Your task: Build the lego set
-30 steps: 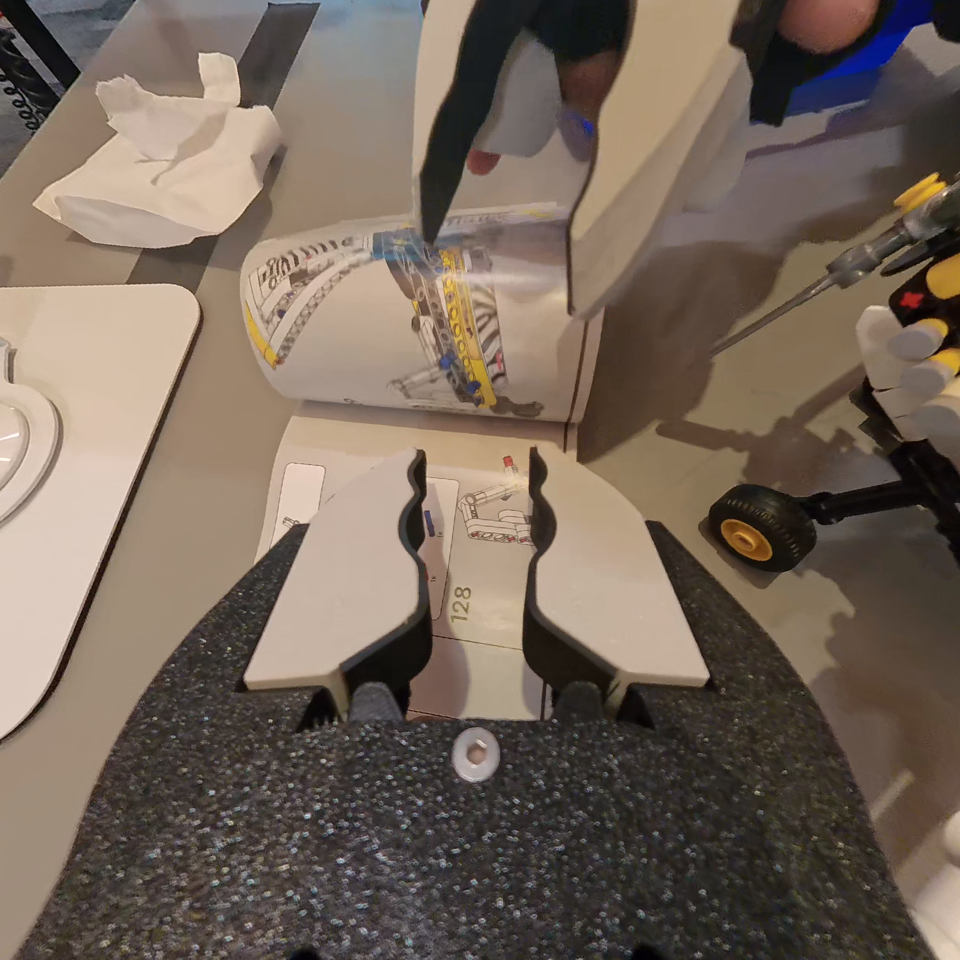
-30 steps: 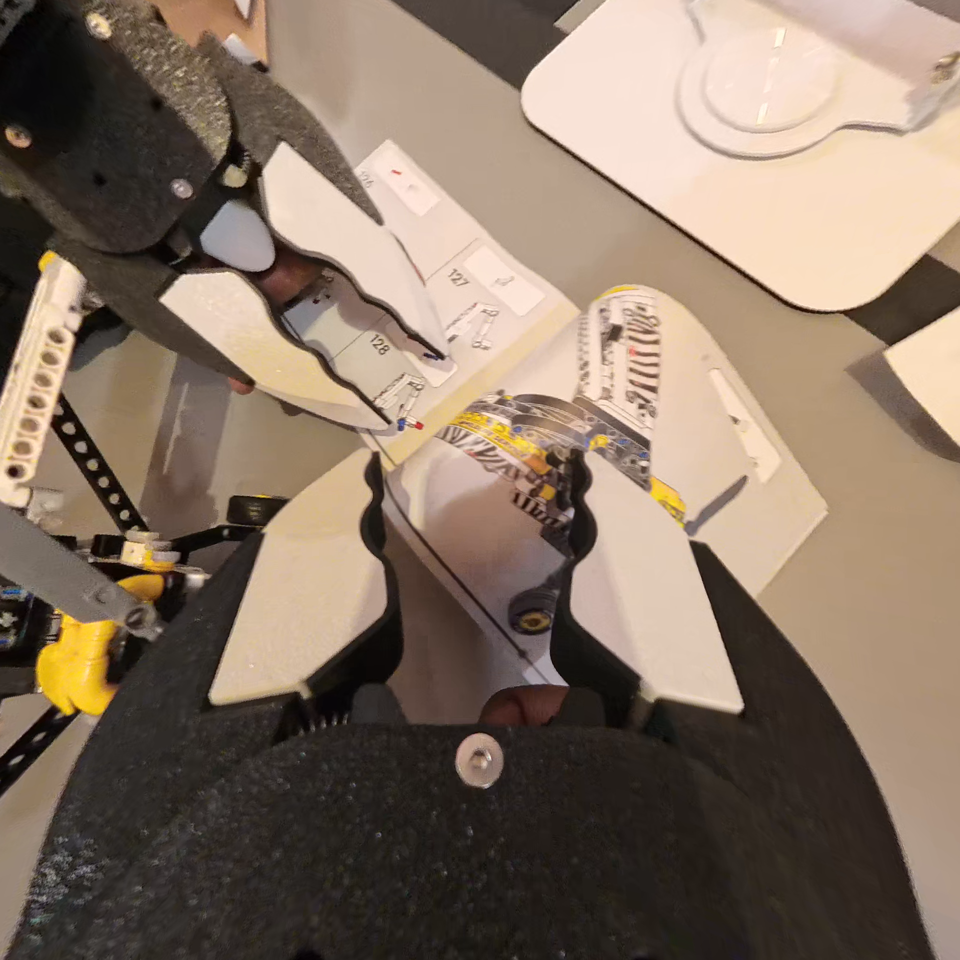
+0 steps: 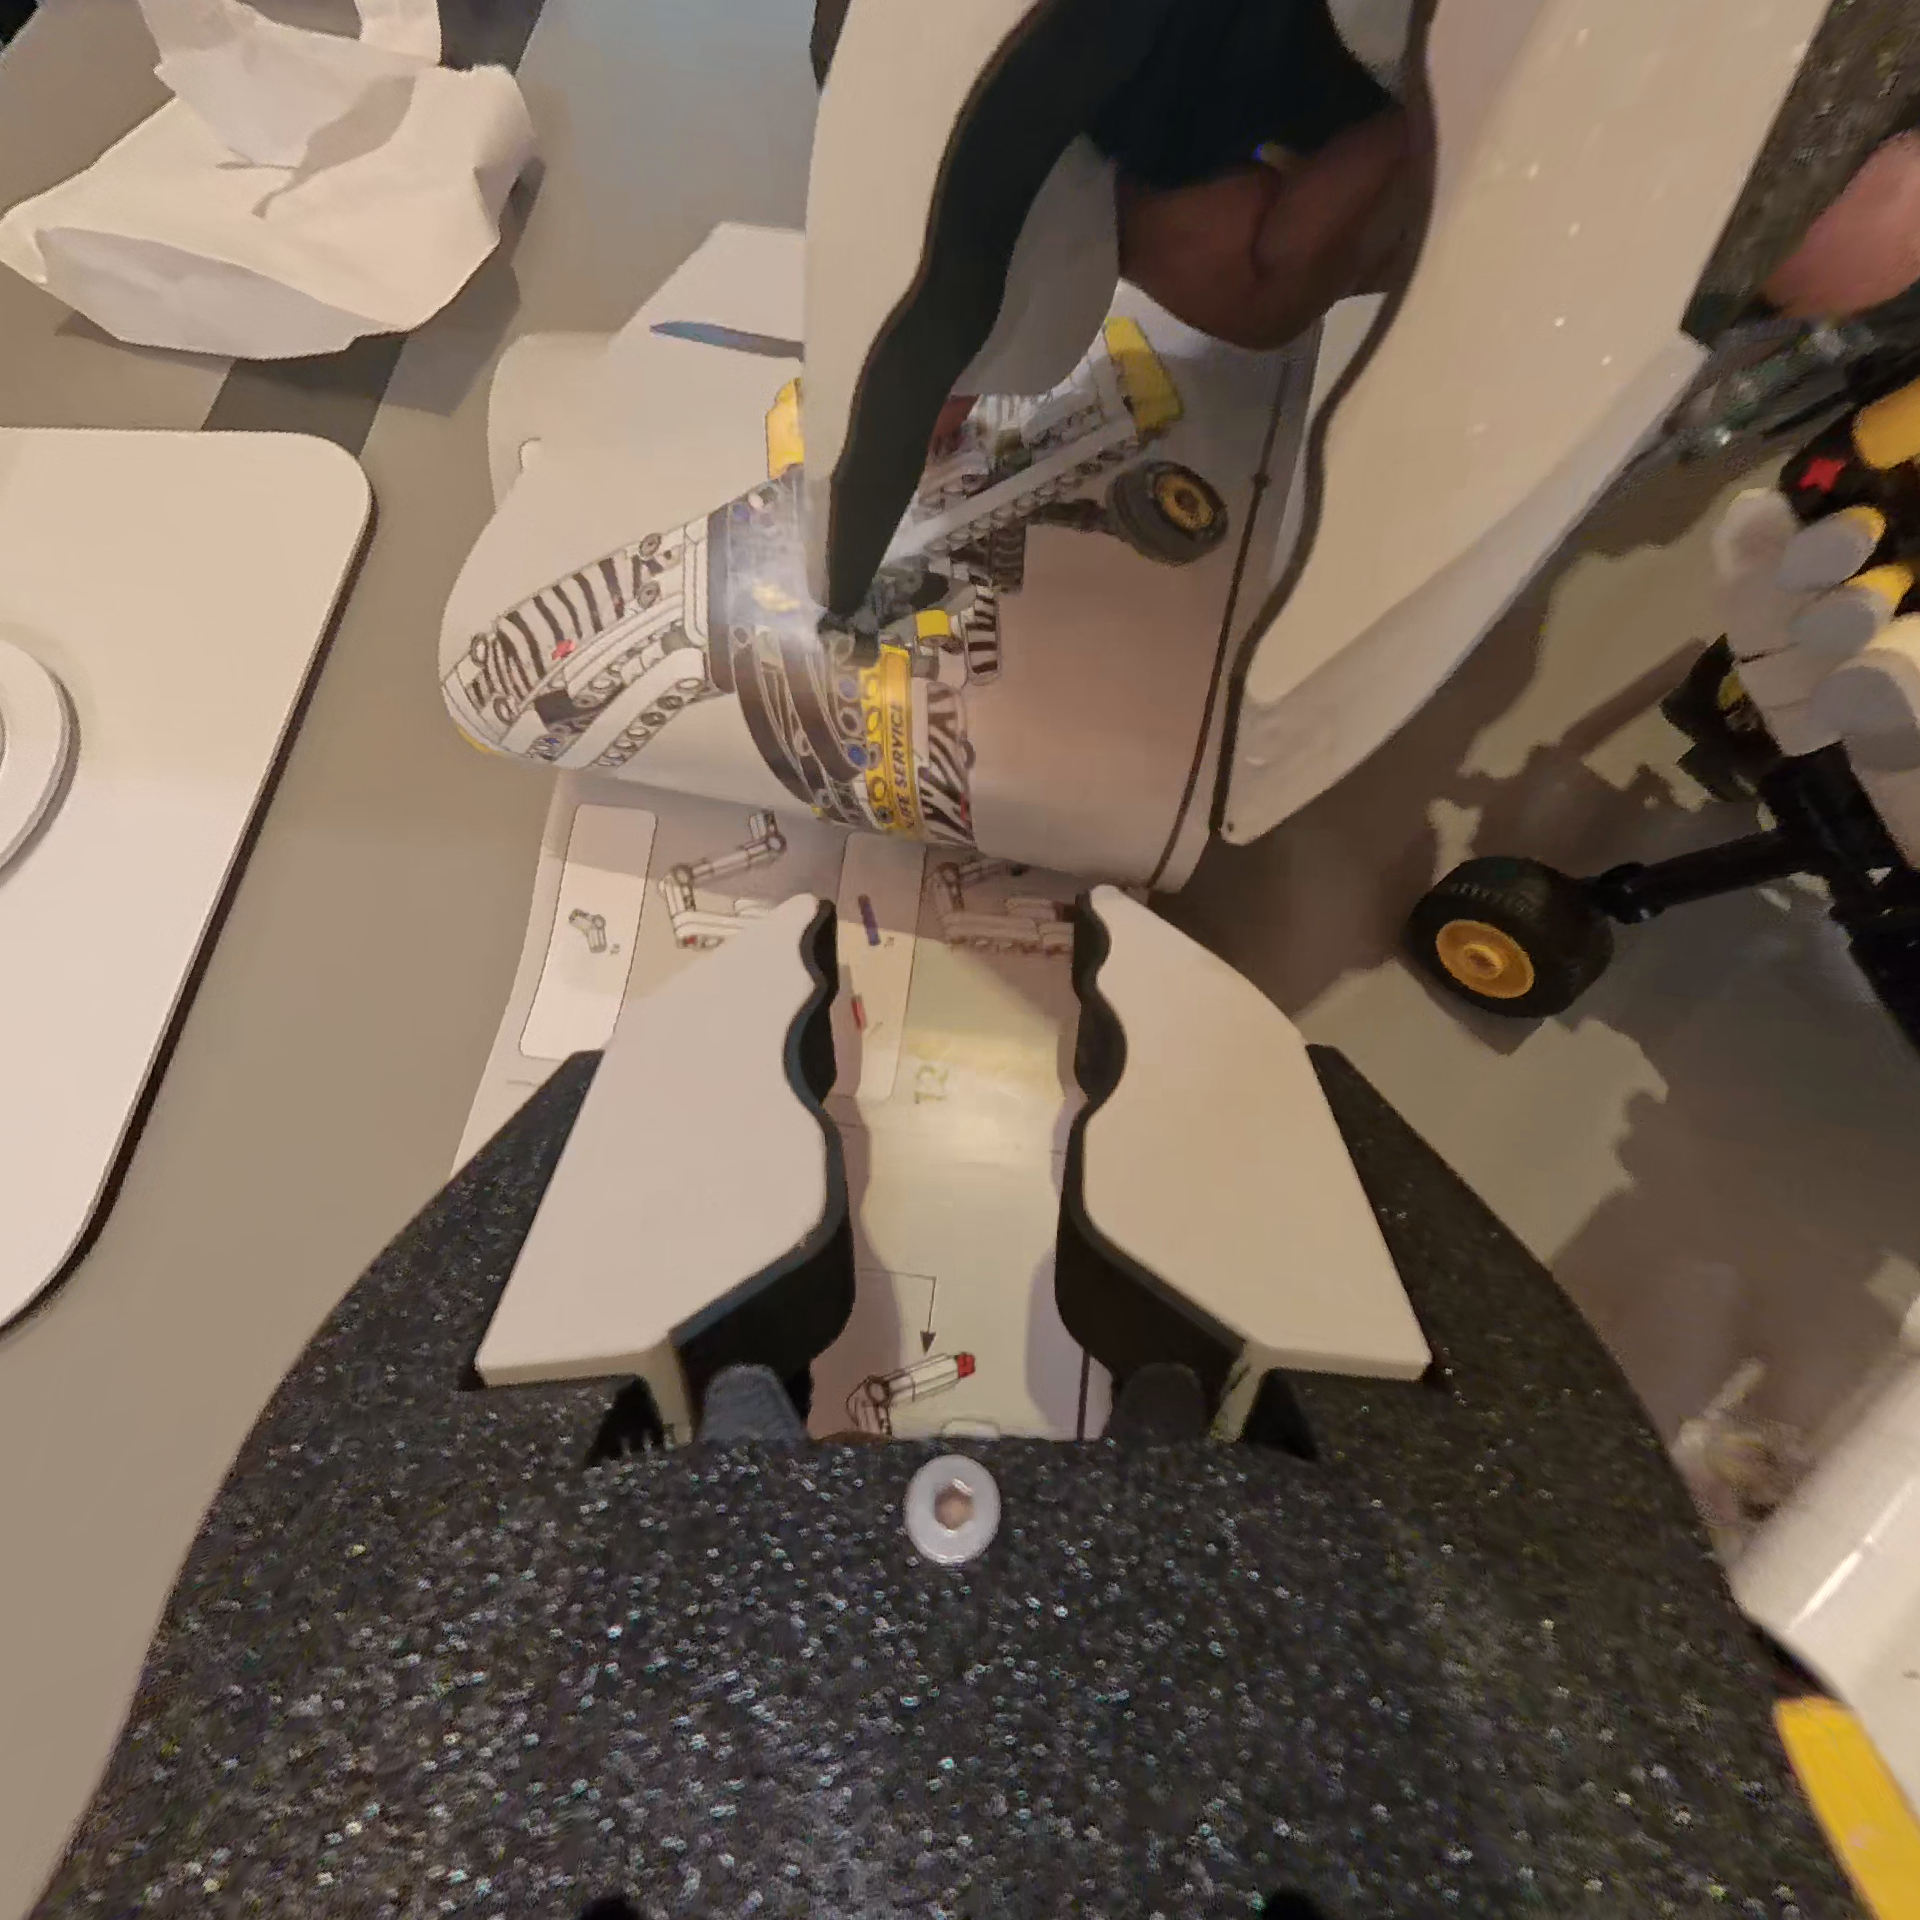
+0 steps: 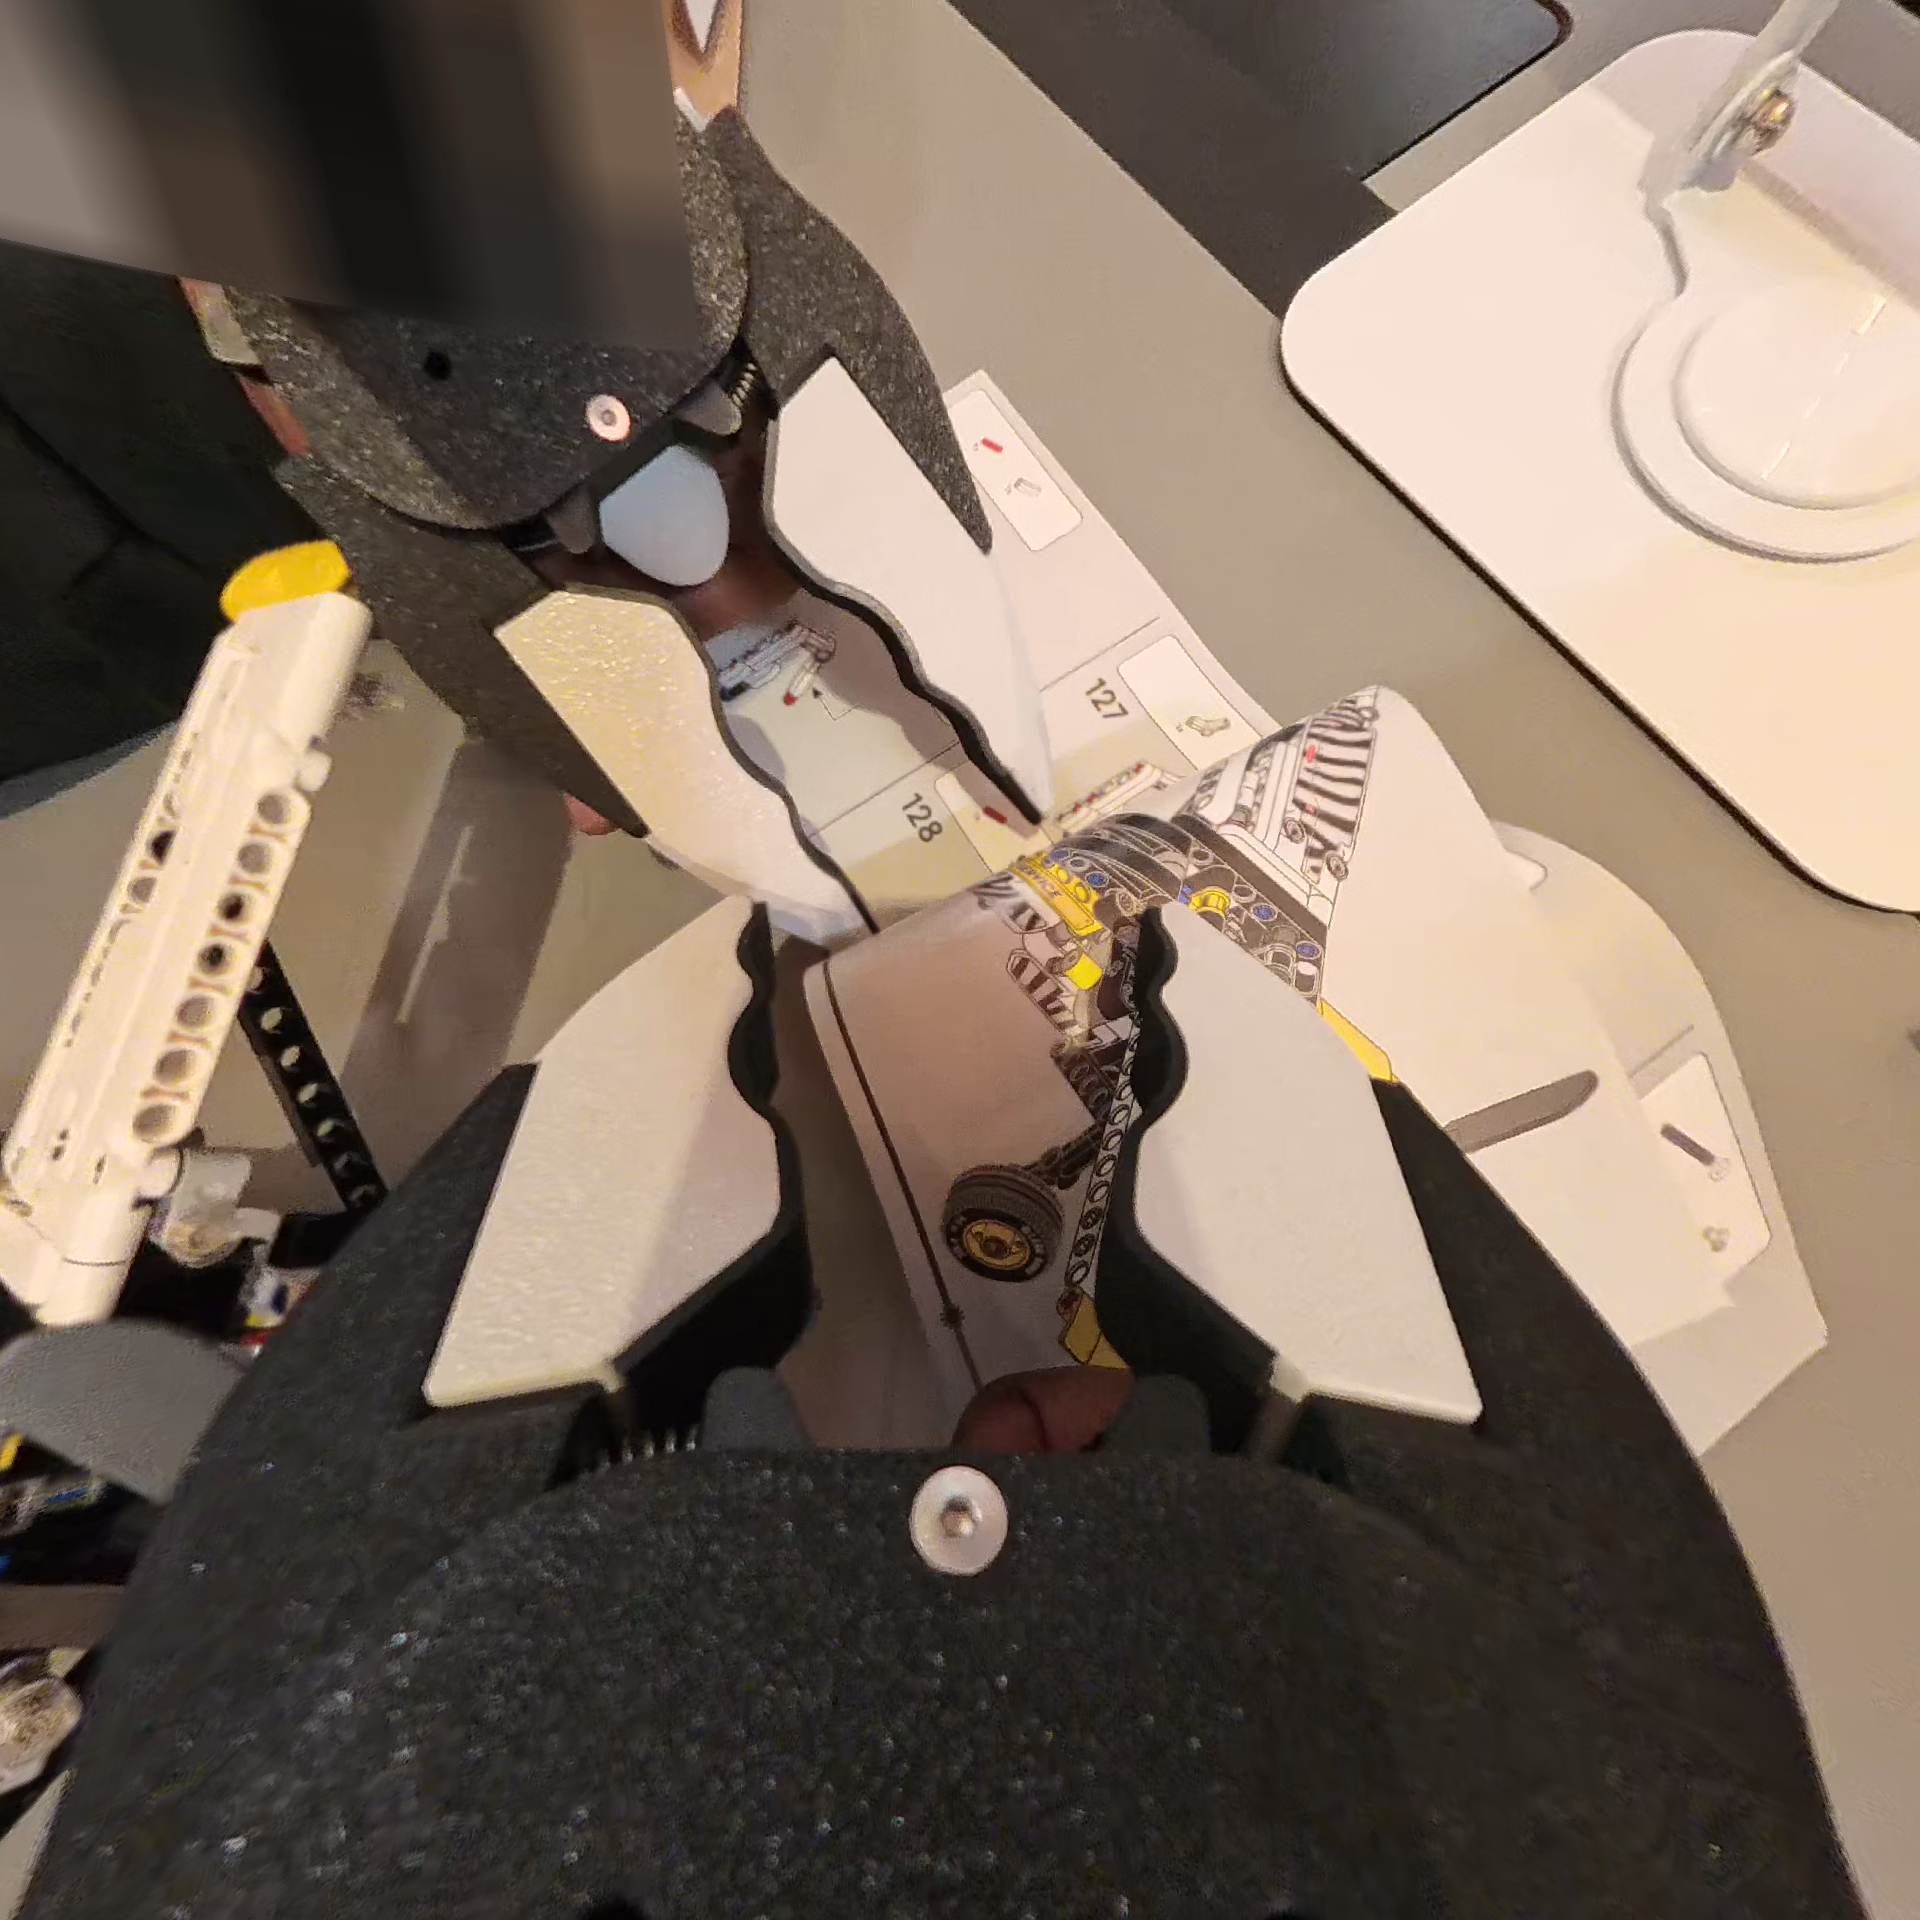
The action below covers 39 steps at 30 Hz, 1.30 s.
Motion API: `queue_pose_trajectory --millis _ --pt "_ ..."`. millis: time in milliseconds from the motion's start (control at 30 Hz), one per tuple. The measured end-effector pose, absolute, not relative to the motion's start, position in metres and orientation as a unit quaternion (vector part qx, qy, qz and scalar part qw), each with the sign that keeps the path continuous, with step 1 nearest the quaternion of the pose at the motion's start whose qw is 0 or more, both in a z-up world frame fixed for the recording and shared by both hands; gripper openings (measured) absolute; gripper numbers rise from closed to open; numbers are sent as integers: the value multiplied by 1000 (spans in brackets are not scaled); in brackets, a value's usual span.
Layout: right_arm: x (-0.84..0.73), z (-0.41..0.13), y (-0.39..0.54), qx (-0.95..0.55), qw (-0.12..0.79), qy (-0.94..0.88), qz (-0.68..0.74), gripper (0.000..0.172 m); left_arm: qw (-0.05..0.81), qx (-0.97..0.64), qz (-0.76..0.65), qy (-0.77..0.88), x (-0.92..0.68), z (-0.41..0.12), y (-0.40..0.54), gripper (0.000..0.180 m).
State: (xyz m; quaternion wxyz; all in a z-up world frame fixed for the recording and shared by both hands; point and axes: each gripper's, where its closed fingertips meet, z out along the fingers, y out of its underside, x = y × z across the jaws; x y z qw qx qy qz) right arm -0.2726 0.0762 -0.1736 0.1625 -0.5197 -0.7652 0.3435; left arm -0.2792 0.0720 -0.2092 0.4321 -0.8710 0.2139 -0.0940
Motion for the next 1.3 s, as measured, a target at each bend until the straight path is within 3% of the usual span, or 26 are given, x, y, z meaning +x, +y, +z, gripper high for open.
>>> queue_pose_trajectory --millis 233,467,933,1300 --pt "-288 -167 61 -497 162 -776 353 67 426 -879 -87 196 -293 -213 65 44" --pt "-248 -126 126 -520 280 -738 327 66 420 -880 -82 204 -292 -215 64 44" --pt "-204 -188 118 -537 193 -762 305 68 423 -876 -89 212 -285 -214 65 44" --pt "-224 -176 94 -503 210 -781 304 67 427 -872 -111 213 -282 -212 61 45"
